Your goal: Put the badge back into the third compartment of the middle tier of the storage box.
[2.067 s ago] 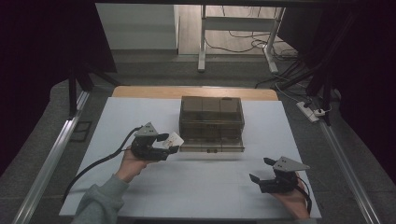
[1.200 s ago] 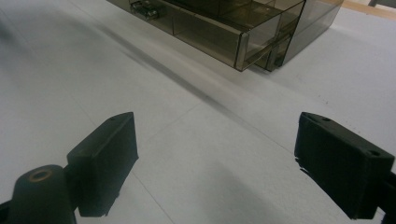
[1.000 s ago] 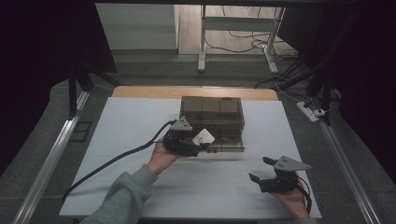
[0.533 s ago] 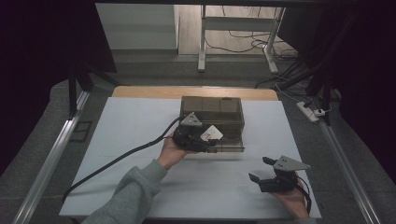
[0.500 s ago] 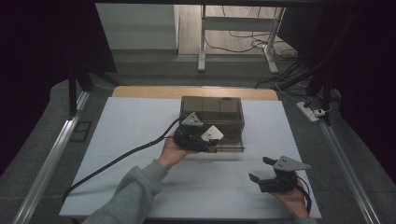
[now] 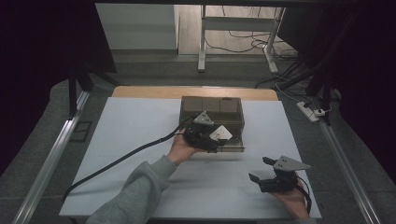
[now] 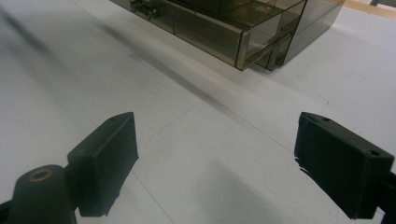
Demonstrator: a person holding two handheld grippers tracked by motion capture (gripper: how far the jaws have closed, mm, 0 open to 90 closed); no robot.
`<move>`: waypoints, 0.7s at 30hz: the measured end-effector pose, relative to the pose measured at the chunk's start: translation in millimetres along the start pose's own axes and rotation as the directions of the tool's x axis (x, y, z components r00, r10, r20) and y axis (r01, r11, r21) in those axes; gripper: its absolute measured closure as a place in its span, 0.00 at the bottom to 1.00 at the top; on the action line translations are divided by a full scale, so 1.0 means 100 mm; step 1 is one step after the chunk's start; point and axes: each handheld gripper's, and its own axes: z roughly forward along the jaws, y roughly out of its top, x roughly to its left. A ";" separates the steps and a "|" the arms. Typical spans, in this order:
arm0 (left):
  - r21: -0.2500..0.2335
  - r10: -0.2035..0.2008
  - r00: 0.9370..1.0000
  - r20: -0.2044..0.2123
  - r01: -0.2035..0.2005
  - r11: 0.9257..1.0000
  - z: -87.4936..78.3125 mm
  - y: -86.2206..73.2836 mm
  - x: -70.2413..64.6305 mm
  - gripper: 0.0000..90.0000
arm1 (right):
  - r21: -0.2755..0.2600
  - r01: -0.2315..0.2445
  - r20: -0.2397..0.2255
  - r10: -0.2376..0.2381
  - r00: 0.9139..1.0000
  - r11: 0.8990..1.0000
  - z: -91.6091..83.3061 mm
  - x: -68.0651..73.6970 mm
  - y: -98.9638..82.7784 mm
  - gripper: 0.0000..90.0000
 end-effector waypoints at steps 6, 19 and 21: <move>-0.001 0.016 1.000 0.004 -0.016 1.000 0.04 0.08 -0.04 0.37 | 0.001 -0.001 0.000 0.001 1.000 1.000 0.00 0.00 0.00 0.15; 0.038 0.038 0.999 0.018 -0.039 0.999 0.25 0.15 0.05 0.37 | 0.001 -0.002 0.000 0.002 1.000 1.000 0.00 0.00 0.00 0.15; 0.051 0.045 0.999 0.018 -0.046 0.998 0.29 0.17 0.08 0.37 | 0.002 -0.003 -0.001 0.003 1.000 1.000 0.00 0.00 0.00 0.15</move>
